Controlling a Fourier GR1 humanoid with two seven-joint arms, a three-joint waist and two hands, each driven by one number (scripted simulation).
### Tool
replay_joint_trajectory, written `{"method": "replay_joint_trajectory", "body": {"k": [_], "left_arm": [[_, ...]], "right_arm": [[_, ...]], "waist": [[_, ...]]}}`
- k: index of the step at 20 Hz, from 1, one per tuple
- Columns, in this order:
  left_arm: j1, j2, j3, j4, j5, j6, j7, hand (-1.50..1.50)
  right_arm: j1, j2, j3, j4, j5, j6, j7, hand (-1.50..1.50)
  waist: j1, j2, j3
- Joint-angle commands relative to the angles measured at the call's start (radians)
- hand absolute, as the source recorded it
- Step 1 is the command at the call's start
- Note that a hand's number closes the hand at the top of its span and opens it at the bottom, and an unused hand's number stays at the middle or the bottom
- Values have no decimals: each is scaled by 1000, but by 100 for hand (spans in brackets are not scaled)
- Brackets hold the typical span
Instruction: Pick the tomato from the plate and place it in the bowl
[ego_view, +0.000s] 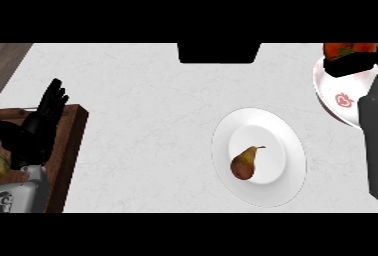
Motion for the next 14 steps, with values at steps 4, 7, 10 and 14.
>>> {"method": "replay_joint_trajectory", "body": {"k": [4,7,10,14], "left_arm": [[-59,16,20,23,17,-24,28,0],[8,3,8,-27,9,-22,14,0],[51,12,23,-28,19,-47,-37,0],[36,-18,-9,-55,-8,-22,-11,0]], "right_arm": [[-42,-73,-129,274,-95,-127,-189,150],[-56,-134,-200,435,-143,-206,-333,150],[-33,-148,-214,548,-147,-284,-429,150],[-121,-178,-244,770,-145,-398,-527,150]], "waist": [[6,3,0],[17,6,1],[17,5,1],[26,9,1]]}}
